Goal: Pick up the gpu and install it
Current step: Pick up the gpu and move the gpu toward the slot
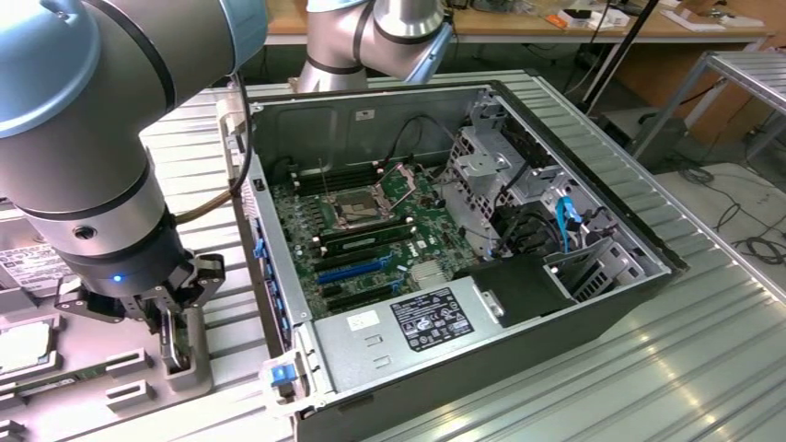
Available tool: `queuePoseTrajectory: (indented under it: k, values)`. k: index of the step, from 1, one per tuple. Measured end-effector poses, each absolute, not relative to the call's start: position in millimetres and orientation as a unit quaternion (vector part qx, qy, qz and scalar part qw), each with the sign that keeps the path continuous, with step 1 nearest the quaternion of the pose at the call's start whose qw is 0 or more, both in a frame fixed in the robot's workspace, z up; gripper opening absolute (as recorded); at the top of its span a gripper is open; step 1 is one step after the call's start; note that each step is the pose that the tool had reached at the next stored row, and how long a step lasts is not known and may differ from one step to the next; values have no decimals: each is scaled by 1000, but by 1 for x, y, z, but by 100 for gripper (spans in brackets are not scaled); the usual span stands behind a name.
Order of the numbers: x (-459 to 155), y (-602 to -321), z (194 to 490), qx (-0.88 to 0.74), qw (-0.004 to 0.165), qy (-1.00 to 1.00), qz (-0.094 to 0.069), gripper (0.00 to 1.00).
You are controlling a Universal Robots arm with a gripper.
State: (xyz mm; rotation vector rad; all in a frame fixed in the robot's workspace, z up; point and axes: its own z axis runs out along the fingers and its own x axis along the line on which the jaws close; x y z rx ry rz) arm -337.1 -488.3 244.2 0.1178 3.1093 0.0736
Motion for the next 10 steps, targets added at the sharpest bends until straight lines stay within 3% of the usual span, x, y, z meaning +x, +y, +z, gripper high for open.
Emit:
queuePoseTrajectory:
  k: [10]
  values:
    - [-337,-488,246,38,15,999,24,27]
